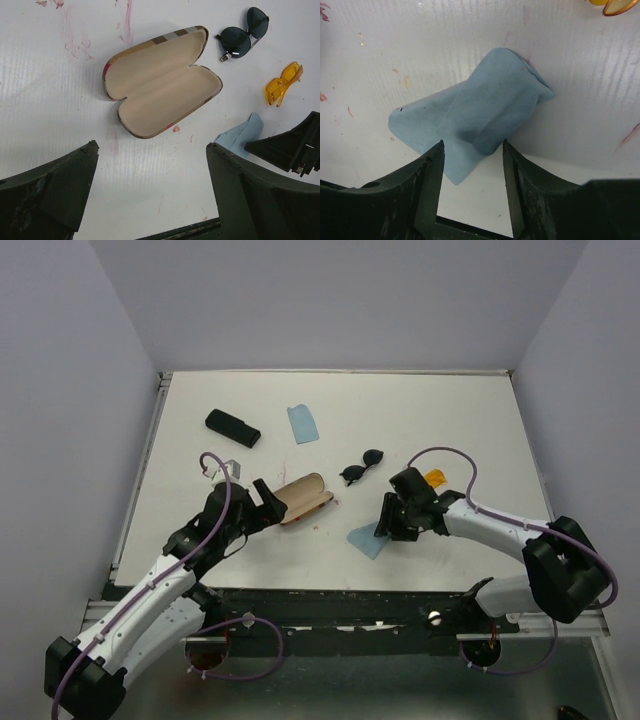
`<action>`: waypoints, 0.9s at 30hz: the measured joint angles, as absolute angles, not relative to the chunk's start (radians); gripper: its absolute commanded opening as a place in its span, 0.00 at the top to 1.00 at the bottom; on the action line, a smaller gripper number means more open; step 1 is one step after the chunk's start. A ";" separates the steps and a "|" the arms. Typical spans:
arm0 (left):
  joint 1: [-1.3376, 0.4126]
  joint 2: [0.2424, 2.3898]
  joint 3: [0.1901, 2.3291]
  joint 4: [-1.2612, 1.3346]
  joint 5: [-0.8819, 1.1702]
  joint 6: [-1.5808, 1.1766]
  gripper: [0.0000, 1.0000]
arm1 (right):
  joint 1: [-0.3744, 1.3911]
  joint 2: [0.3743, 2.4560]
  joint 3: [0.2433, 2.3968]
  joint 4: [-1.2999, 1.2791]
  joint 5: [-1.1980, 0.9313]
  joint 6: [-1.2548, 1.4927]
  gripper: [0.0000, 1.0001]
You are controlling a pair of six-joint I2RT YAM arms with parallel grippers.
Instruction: Organize the sunglasses
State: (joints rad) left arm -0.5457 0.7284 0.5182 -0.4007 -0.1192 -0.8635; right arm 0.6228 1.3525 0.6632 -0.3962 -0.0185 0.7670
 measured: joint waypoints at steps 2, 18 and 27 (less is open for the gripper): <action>-0.546 0.712 0.508 -0.401 -0.124 -0.866 0.01 | 0.624 1.379 0.662 -0.387 -0.039 0.778 0.43; -0.546 0.686 0.491 -0.404 -0.153 -0.869 0.01 | 0.654 1.410 0.663 -0.364 -0.023 0.855 0.96; -0.546 0.646 0.488 -0.422 -0.184 -0.882 0.01 | 0.703 1.450 0.867 -0.417 -0.086 0.738 0.99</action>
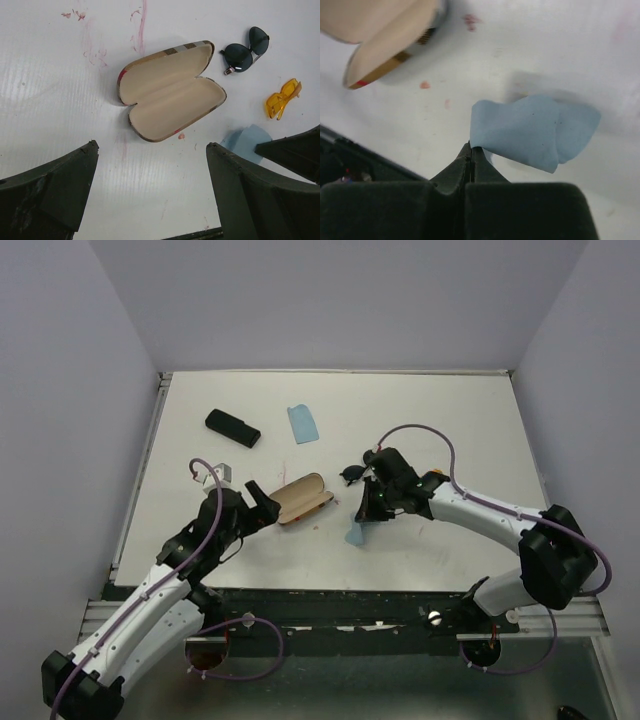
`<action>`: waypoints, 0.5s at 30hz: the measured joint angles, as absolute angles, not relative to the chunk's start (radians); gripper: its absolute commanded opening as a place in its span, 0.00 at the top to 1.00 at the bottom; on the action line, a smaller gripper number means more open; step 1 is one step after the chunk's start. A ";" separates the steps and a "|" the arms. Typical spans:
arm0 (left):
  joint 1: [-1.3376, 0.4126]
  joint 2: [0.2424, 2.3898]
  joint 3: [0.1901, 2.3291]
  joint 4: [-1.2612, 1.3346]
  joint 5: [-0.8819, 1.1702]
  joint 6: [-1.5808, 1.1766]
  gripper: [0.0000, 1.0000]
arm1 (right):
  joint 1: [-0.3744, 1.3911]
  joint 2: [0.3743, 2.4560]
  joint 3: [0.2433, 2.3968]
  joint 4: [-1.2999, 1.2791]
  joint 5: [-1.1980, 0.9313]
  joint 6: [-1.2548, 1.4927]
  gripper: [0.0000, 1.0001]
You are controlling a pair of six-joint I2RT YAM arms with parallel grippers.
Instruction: Organize the sunglasses
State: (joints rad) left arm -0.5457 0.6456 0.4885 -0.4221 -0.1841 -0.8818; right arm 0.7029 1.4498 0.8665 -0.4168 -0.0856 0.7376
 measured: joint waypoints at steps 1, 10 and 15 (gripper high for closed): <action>-0.546 0.637 0.488 -0.428 -0.189 -0.884 0.01 | 0.722 1.456 0.900 -0.421 -0.107 0.718 0.99; -0.546 0.574 0.488 -0.472 -0.219 -0.904 0.01 | 0.891 1.508 1.071 -0.476 -0.289 0.601 0.94; -0.546 0.572 0.488 -0.481 -0.225 -0.907 0.01 | 0.857 1.530 1.039 -0.562 -0.204 0.601 0.79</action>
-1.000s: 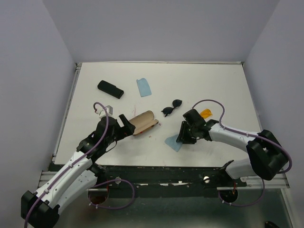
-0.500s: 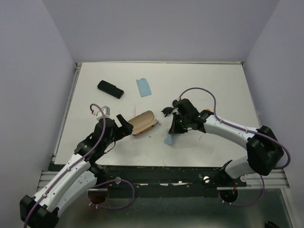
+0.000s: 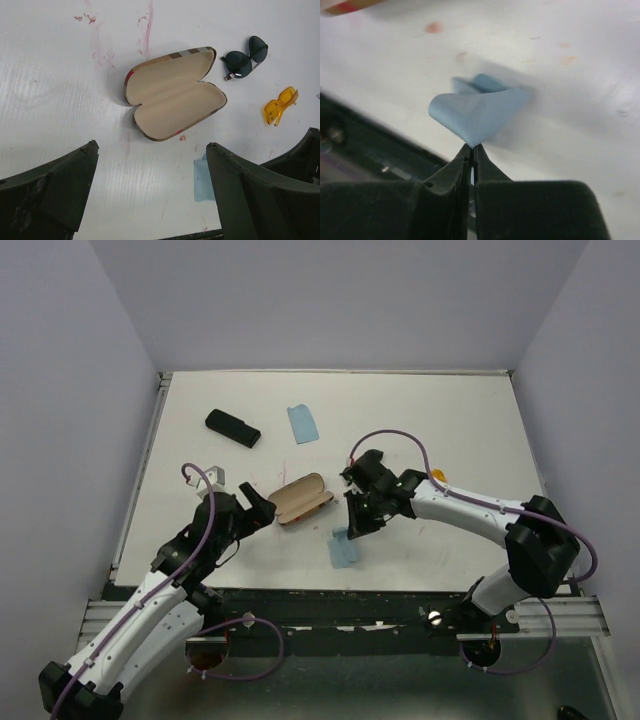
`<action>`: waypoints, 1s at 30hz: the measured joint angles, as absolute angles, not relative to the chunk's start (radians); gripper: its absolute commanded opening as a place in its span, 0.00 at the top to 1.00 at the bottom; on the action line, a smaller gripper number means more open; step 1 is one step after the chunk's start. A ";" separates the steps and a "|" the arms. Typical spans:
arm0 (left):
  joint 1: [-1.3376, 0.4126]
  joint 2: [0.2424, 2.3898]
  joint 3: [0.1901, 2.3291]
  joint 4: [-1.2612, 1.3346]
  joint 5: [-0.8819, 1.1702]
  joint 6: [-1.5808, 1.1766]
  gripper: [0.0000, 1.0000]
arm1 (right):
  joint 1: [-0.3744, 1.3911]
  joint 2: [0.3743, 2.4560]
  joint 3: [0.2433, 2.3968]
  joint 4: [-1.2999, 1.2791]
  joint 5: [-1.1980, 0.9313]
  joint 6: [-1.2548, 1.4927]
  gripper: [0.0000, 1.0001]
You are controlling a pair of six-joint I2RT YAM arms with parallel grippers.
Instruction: Organize the sunglasses
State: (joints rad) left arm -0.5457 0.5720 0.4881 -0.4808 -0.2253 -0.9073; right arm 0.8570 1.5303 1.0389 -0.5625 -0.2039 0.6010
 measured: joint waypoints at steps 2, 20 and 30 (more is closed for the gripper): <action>-0.546 0.578 0.488 -0.481 -0.225 -0.907 0.01 | 0.822 1.562 1.027 -0.614 -0.101 0.612 0.72; -0.546 0.647 0.488 -0.472 -0.224 -0.906 0.01 | 0.844 1.413 0.941 -0.615 0.123 0.627 0.50; -0.546 0.646 0.488 -0.473 -0.224 -0.907 0.01 | 1.058 1.645 1.015 -0.547 0.152 0.699 0.50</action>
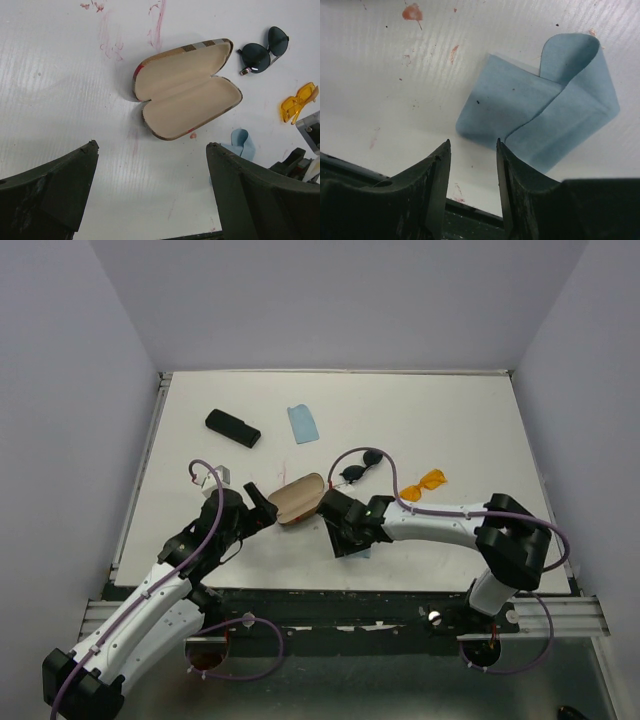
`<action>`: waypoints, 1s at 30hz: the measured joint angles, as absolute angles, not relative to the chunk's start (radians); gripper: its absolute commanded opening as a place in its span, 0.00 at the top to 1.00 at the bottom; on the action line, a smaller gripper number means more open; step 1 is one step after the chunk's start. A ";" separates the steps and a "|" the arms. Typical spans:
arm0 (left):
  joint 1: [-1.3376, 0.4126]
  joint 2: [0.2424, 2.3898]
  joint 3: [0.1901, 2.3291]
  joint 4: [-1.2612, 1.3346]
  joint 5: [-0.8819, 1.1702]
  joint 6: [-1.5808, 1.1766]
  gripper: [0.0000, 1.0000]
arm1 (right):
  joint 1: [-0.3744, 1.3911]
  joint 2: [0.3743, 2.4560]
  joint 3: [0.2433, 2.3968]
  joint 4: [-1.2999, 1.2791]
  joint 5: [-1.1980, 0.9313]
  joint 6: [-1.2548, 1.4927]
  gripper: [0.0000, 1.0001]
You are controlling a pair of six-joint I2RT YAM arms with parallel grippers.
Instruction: Organize the sunglasses
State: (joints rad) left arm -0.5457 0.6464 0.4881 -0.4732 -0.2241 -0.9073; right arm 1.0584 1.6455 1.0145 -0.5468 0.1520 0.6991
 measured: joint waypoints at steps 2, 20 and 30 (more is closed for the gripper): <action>-0.546 0.646 0.488 -0.473 -0.224 -0.908 0.01 | 1.075 1.682 1.029 -0.548 0.170 0.715 0.51; -0.546 0.636 0.488 -0.474 -0.226 -0.911 0.01 | 1.132 1.800 1.127 -0.609 0.302 0.813 0.85; -0.546 0.635 0.488 -0.474 -0.228 -0.913 0.01 | 1.132 1.785 1.113 -0.631 0.340 0.845 0.99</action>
